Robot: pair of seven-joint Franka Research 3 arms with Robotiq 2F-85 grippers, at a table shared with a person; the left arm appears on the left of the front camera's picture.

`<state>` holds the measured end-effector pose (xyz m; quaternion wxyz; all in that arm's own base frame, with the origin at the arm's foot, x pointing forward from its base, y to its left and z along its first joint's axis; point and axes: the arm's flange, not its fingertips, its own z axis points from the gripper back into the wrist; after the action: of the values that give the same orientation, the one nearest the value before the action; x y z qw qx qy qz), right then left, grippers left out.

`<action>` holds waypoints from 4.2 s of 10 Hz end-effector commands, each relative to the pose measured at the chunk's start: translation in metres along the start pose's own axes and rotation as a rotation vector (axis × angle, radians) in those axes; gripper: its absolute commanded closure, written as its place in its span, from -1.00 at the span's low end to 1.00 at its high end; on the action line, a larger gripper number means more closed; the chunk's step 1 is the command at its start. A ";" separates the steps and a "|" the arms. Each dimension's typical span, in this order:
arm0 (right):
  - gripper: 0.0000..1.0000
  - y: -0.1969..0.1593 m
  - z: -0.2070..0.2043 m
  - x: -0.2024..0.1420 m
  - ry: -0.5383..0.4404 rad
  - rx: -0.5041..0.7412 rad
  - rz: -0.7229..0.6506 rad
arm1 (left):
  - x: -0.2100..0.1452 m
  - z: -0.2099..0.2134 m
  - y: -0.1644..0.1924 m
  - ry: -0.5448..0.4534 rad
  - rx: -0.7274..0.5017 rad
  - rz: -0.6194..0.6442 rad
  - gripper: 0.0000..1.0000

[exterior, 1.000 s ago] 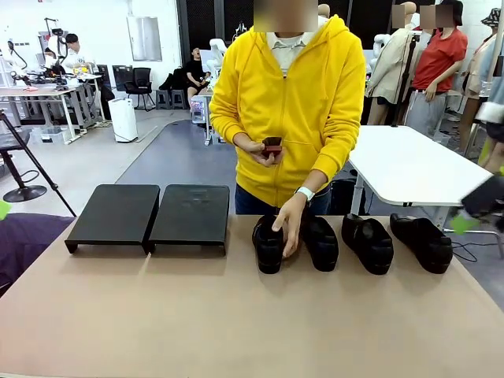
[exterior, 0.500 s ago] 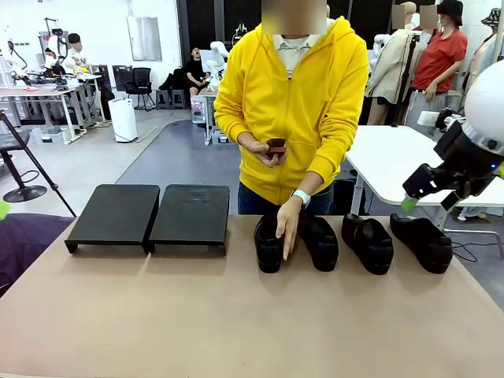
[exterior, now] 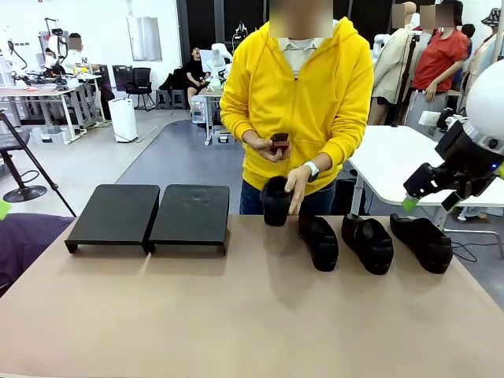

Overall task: Organize the shoes by placing them on the stand.
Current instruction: Pick up one Shoe and place it in the middle of the table.

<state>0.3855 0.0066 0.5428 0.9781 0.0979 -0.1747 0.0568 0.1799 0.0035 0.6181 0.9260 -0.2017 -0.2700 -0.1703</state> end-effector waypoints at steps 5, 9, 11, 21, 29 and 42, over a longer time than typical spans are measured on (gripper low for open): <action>-1.00 -0.071 0.012 -0.023 -0.036 0.072 -0.161 | 0.000 0.001 0.001 -0.002 -0.021 -0.009 -1.00; -1.00 -0.061 -0.112 0.094 -0.059 -0.175 0.027 | 0.000 0.001 0.001 -0.002 -0.021 -0.009 -1.00; -1.00 -0.056 -0.156 0.115 -0.139 -0.108 0.020 | 0.000 0.001 0.001 -0.002 -0.021 -0.009 -1.00; -1.00 -0.073 -0.250 0.158 0.105 -0.127 0.042 | 0.000 0.001 0.001 -0.002 -0.021 -0.009 -1.00; 1.00 -0.075 -0.265 0.161 0.143 -0.122 0.040 | 0.000 0.001 0.001 -0.002 -0.021 -0.009 -1.00; 1.00 -0.051 -0.045 0.018 0.124 -0.187 -0.023 | 0.000 0.001 0.001 -0.002 -0.021 -0.009 -1.00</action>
<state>0.4707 -0.0358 0.4911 0.9924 0.0181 -0.1095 0.0537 0.1800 0.0039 0.6182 0.9260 -0.2021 -0.2696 -0.1702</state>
